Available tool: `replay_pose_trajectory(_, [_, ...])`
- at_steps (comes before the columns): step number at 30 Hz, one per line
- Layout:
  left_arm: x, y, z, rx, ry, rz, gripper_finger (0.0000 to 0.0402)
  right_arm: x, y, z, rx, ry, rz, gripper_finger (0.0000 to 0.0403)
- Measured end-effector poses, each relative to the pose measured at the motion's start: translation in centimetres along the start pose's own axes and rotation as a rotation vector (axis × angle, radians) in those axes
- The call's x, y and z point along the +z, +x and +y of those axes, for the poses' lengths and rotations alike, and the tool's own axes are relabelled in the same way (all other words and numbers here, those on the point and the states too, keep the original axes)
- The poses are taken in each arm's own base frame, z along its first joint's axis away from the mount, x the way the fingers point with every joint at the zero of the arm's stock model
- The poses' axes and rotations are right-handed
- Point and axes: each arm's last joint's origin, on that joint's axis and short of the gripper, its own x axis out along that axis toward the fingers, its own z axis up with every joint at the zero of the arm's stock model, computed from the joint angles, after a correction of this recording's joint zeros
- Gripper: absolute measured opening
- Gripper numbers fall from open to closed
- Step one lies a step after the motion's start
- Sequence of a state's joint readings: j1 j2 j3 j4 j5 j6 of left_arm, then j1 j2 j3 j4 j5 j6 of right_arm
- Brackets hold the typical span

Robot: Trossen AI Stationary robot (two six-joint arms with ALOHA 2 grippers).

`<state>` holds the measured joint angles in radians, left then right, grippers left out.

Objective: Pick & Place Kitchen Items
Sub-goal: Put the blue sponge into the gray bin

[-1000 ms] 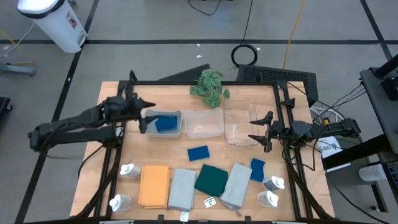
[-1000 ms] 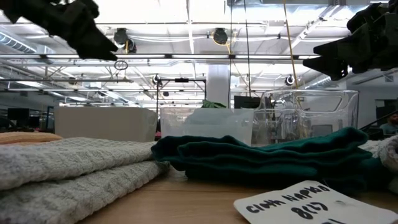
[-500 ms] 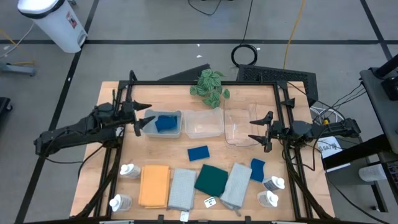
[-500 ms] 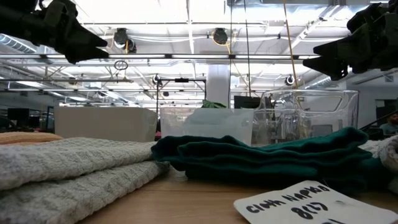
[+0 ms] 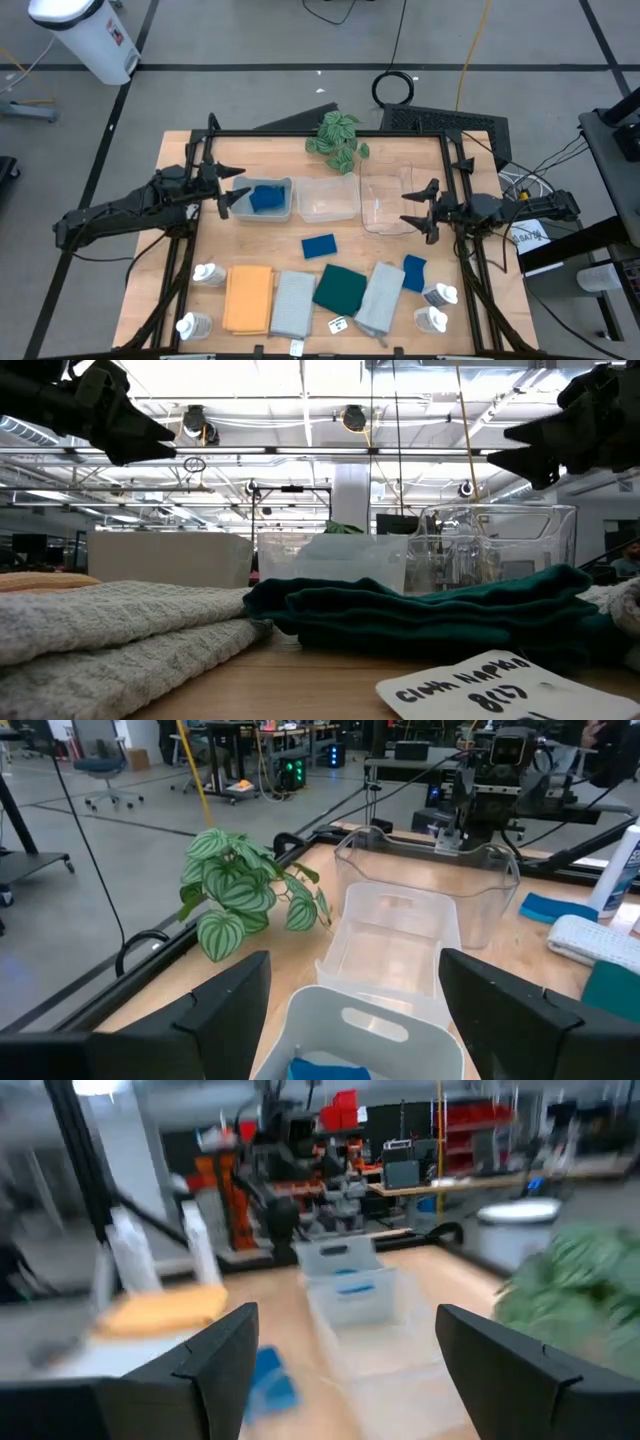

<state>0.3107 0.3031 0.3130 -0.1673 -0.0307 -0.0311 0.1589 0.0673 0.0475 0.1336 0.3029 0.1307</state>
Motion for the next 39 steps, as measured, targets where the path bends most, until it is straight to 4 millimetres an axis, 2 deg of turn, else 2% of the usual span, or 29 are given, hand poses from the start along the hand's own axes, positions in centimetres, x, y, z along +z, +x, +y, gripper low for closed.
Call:
replay_pose_trajectory(3, [0.0, 0.0, 0.0, 0.0, -0.001, 0.0, 0.0294, 0.2, 0.0, 0.1, 0.026, 0.184, -0.015, 0.0279])
replay_pose_trajectory(11, [0.1, 0.0, 0.0, 0.001, -0.001, -0.007, 0.0294, 0.8, 0.0, 0.1, 0.028, 0.347, -0.079, 0.0279])
replay_pose_trajectory(15, [0.1, 0.0, 0.0, 0.006, -0.001, -0.007, 0.0294, 1.3, 0.3, 0.9, 0.179, 0.293, 0.015, 0.0279])
replay_pose_trajectory(17, [0.0, 0.0, 0.1, 0.035, 0.004, -0.005, 0.0294, 3.1, 0.6, 1.6, 0.212, 0.252, 0.043, 0.0279])
replay_pose_trajectory(19, [0.0, 0.1, 0.2, 0.064, 0.009, 0.003, 0.0294, 4.6, 1.2, 2.4, 0.229, 0.204, 0.121, 0.0279])
replay_pose_trajectory(26, [0.0, 0.2, 0.2, 0.075, 0.009, 0.003, 0.0294, 6.6, 4.1, 6.5, 0.263, 0.0, 0.663, 0.0279])
replay_pose_trajectory(31, [0.0, 0.1, 0.2, 0.075, 0.009, 0.002, 0.0294, 5.6, 5.5, 9.6, 0.294, -0.146, 0.929, 0.0279])
replay_pose_trajectory(34, [0.0, 0.1, 0.2, 0.075, 0.009, 0.002, 0.0294, 4.6, 6.0, 11.1, 0.335, -0.205, 0.983, 0.0279])
replay_pose_trajectory(39, [0.0, 0.1, 0.2, 0.075, 0.008, 0.002, 0.0294, 2.3, 6.3, 12.2, 0.34, -0.263, 1.101, 0.0279])
